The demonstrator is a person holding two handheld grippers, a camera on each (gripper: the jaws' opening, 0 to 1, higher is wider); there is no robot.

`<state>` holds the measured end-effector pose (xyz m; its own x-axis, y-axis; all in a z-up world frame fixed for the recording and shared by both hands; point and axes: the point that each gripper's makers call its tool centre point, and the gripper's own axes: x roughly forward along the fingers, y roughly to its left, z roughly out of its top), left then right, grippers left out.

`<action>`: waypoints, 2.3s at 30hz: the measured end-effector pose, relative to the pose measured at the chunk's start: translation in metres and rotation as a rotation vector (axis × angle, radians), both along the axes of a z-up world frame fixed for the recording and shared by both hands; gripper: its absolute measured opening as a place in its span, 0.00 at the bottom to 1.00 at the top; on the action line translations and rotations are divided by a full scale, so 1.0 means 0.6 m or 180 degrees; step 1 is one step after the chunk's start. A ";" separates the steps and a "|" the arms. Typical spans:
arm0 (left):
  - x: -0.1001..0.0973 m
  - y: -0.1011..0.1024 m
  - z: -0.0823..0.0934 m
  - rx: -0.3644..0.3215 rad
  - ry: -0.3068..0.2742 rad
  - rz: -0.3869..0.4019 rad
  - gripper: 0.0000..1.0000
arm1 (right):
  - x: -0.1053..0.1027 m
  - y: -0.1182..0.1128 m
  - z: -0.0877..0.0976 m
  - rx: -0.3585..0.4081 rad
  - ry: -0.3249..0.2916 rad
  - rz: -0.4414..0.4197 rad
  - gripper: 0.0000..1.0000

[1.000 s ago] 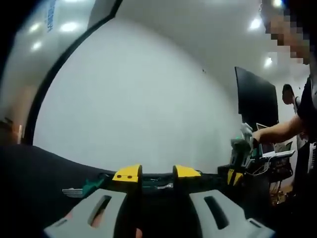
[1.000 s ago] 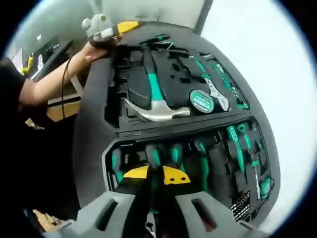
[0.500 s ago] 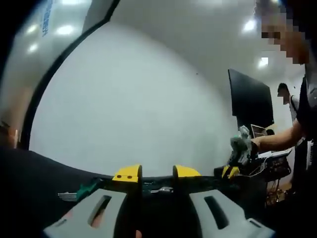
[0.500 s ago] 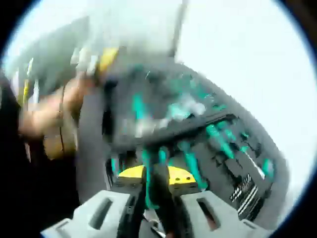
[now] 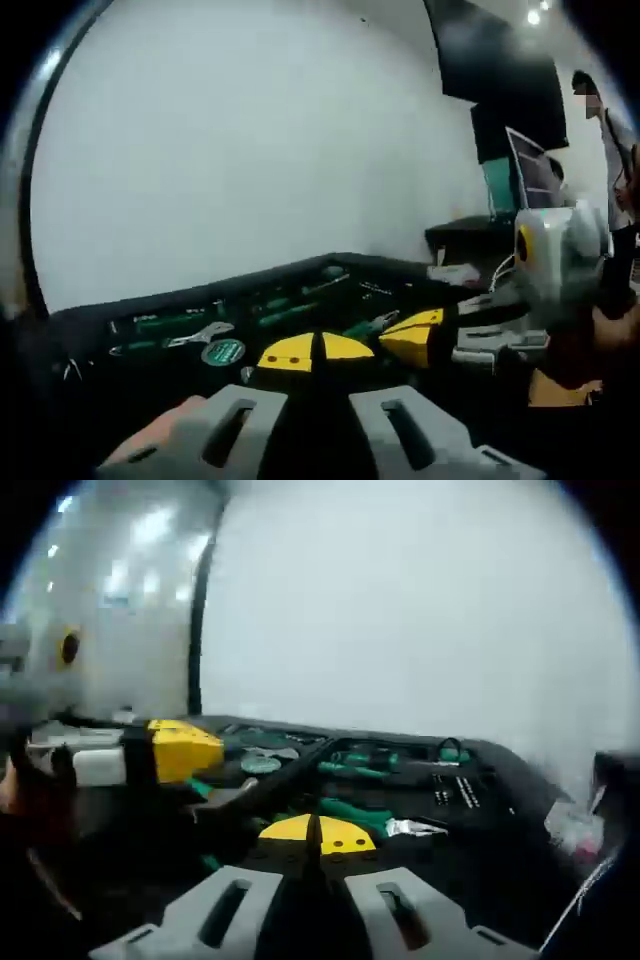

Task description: Pick up the tools and put them into their designated positions in the toolbox.

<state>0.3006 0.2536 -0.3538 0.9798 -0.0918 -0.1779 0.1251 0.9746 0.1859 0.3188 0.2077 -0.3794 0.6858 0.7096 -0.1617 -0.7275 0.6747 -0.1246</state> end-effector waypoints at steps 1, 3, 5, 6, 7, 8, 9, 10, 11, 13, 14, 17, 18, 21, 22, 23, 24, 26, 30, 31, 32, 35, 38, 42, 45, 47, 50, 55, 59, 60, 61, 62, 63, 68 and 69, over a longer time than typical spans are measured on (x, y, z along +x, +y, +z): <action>0.003 -0.001 -0.005 0.0115 -0.0022 0.0032 0.04 | 0.001 0.002 -0.001 -0.0039 -0.0028 0.0023 0.00; 0.005 -0.004 -0.020 0.0119 0.0065 0.0074 0.04 | 0.005 0.000 -0.005 -0.0250 -0.0122 0.0068 0.00; 0.004 -0.006 -0.039 0.0264 0.0213 0.0073 0.03 | 0.011 0.004 -0.005 -0.0241 -0.0088 0.0135 0.00; 0.007 0.000 -0.051 0.0320 0.0276 0.0114 0.03 | 0.009 0.002 -0.006 -0.0272 -0.0096 0.0151 0.00; 0.008 -0.007 -0.058 0.0382 0.0346 0.0081 0.03 | 0.008 0.002 -0.006 -0.0303 -0.0118 0.0175 0.00; 0.007 -0.010 -0.047 0.0407 0.0188 0.0075 0.03 | 0.008 0.003 -0.008 -0.0328 -0.0145 0.0196 0.00; 0.005 -0.010 -0.049 0.0381 0.0205 0.0108 0.03 | 0.008 0.003 -0.009 -0.0366 -0.0159 0.0216 0.00; 0.007 -0.008 -0.051 0.0402 0.0196 0.0114 0.03 | 0.007 0.001 -0.010 -0.0384 -0.0161 0.0220 0.00; 0.008 -0.010 -0.051 0.0419 0.0193 0.0111 0.03 | 0.007 0.001 -0.010 -0.0402 -0.0169 0.0229 0.00; 0.008 -0.009 -0.054 0.0499 0.0204 0.0144 0.03 | 0.006 -0.002 -0.012 -0.0414 -0.0180 0.0237 0.00; 0.008 -0.008 -0.055 0.0531 0.0212 0.0154 0.03 | 0.007 -0.003 -0.013 -0.0410 -0.0183 0.0238 0.00; 0.007 -0.005 -0.058 0.0633 0.0240 0.0175 0.02 | 0.008 -0.004 -0.016 -0.0348 -0.0068 0.0307 0.00; 0.007 -0.003 -0.060 0.0618 0.0252 0.0178 0.02 | 0.011 -0.006 -0.016 -0.0345 -0.0039 0.0319 0.00; 0.004 -0.002 -0.073 0.0437 0.0391 0.0196 0.01 | 0.010 -0.004 -0.026 -0.0314 0.0248 0.0347 0.00; 0.004 0.000 -0.079 0.0320 0.0486 0.0225 0.01 | 0.011 -0.003 -0.029 -0.0328 0.0267 0.0363 0.00; 0.016 -0.002 -0.073 0.0416 0.0372 0.0128 0.01 | 0.014 -0.003 -0.036 -0.0316 0.0357 0.0371 0.00; 0.021 0.002 -0.077 0.0601 0.0422 0.0148 0.01 | 0.009 -0.005 -0.034 -0.0337 0.0307 0.0382 0.00; 0.016 -0.003 -0.083 0.0739 0.0467 0.0256 0.01 | 0.003 -0.006 -0.031 -0.0565 0.0039 0.0380 0.00; 0.020 -0.013 -0.083 0.0649 0.0433 0.0014 0.01 | 0.006 -0.003 -0.031 -0.0505 0.0056 0.0445 0.00; 0.021 -0.011 -0.082 0.0608 0.0402 0.0016 0.02 | 0.009 -0.003 -0.030 -0.0331 0.0164 0.0514 0.00; 0.022 -0.010 -0.081 0.0582 0.0383 0.0005 0.02 | 0.010 -0.010 -0.030 -0.0279 0.0228 0.0623 0.00; 0.016 -0.010 -0.075 0.0616 0.0379 0.0053 0.02 | 0.054 -0.086 0.032 -0.0025 -0.0013 0.0106 0.00; 0.021 -0.028 -0.079 0.0520 0.0370 -0.0050 0.03 | 0.026 -0.080 0.018 -0.0217 0.0290 0.0455 0.00; 0.024 -0.023 -0.082 0.0364 0.0460 -0.0030 0.02 | 0.034 -0.078 0.007 -0.0328 0.0178 0.0439 0.00; 0.016 -0.031 -0.081 0.0557 0.0459 -0.0085 0.02 | 0.025 -0.061 -0.022 -0.0342 0.0441 0.0603 0.00; 0.013 -0.031 -0.080 0.0535 0.0466 -0.0056 0.01 | 0.017 -0.053 -0.046 -0.0688 0.0329 0.0684 0.00; 0.009 -0.033 -0.080 0.0564 0.0477 -0.0051 0.01 | 0.001 -0.053 -0.035 -0.0919 0.0142 0.0628 0.00; 0.008 -0.001 -0.044 0.0777 0.0025 0.0056 0.03 | 0.014 -0.067 -0.003 -0.0740 -0.0202 0.0586 0.00; -0.031 0.121 0.072 -0.0144 -0.0858 0.0538 0.09 | 0.027 -0.158 0.068 0.0222 0.0230 0.0306 0.00; -0.046 0.156 0.082 -0.0122 -0.1025 0.0630 0.09 | 0.031 -0.182 0.079 0.0244 0.0256 0.0299 0.03; -0.060 0.187 0.084 -0.0063 -0.1164 0.0713 0.09 | 0.035 -0.206 0.092 0.0206 0.0222 0.0279 0.09; -0.051 0.223 0.075 0.0014 -0.1261 0.0766 0.09 | 0.044 -0.235 0.098 0.0076 0.0224 0.0164 0.14; -0.056 0.238 0.068 0.0010 -0.1346 0.0754 0.10 | 0.042 -0.259 0.114 -0.0075 0.0123 0.0113 0.15; -0.045 0.239 0.041 -0.0087 -0.1252 0.0664 0.13 | 0.033 -0.361 0.210 -0.0349 -0.0198 -0.0009 0.16; -0.040 0.233 0.047 -0.0051 -0.1309 0.0622 0.15 | 0.040 -0.371 0.231 -0.0336 -0.0222 0.0025 0.17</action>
<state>0.2768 0.3937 -0.3259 0.9679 0.1023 0.2295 -0.1426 0.9757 0.1663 0.3427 -0.0150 -0.2410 0.6925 0.6965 -0.1879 -0.7197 0.6495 -0.2452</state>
